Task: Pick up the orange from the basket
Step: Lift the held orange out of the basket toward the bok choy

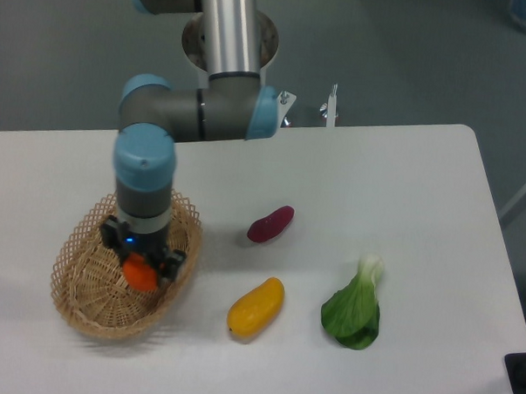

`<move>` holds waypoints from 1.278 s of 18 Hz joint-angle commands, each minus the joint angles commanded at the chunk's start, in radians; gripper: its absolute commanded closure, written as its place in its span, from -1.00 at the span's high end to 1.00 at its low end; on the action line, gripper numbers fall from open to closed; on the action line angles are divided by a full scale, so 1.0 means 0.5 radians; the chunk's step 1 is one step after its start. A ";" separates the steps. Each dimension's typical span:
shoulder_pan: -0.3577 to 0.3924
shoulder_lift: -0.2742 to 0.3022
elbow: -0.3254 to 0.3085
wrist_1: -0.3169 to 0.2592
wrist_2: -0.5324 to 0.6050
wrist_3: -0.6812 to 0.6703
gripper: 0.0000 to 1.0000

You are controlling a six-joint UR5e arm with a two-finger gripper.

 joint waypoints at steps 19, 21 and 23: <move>0.700 0.064 -0.003 -0.074 0.175 0.770 -0.30; 0.749 0.064 0.000 -0.080 0.236 0.887 -0.30; 0.832 0.086 0.000 -0.083 0.242 1.009 -0.28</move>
